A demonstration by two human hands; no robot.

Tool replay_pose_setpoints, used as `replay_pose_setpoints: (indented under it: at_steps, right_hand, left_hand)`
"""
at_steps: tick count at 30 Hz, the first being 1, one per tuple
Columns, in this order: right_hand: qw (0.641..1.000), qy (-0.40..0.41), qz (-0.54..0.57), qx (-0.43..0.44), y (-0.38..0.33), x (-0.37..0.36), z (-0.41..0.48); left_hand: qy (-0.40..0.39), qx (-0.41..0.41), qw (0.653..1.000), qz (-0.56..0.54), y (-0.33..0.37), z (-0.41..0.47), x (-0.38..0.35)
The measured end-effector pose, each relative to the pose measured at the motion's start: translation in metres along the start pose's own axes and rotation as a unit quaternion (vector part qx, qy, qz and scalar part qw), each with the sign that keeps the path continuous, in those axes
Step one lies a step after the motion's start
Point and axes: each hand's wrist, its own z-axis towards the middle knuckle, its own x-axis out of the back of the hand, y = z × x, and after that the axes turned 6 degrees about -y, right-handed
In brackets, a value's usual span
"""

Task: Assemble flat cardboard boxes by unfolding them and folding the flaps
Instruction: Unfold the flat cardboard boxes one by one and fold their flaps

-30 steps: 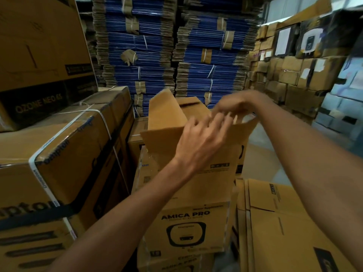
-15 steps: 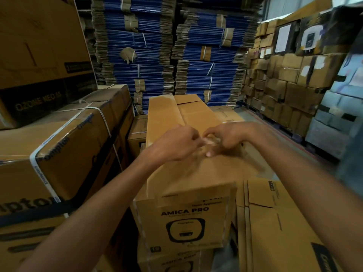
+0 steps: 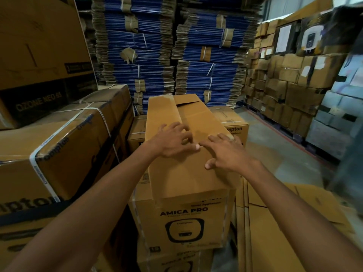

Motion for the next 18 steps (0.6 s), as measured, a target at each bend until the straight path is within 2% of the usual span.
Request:
replay_pose_setpoints:
  at_steps: [3,6,8,10,13,15,18]
  right_hand:
    - [1.0,0.024,-0.004,0.002,0.003,-0.001,0.0]
    - [0.999,0.049,-0.008,-0.006,0.014,-0.005,0.002]
    - [0.998,0.066,-0.001,-0.024,0.029,-0.004,0.003]
    - [0.996,0.082,0.008,-0.038,0.048,-0.004,0.003]
    - [0.995,0.081,0.026,-0.047,0.075,-0.003,0.003]
    - [0.996,0.068,0.024,-0.048,0.082,0.001,0.002]
    - [0.999,0.017,-0.004,-0.034,0.069,0.017,0.001]
  left_hand:
    - [0.125,-0.007,0.992,-0.002,-0.004,-0.003,0.019]
    - [0.296,0.013,0.953,-0.059,-0.018,-0.027,0.049]
    - [0.327,0.058,0.941,-0.063,-0.034,-0.052,0.063]
    - [0.288,0.113,0.95,-0.036,-0.049,-0.075,0.067]
    - [0.142,0.191,0.971,0.021,-0.054,-0.09,0.049]
    - [0.055,0.17,0.983,0.048,-0.05,-0.084,0.03]
    - [0.001,0.057,0.996,0.066,-0.048,-0.06,0.01]
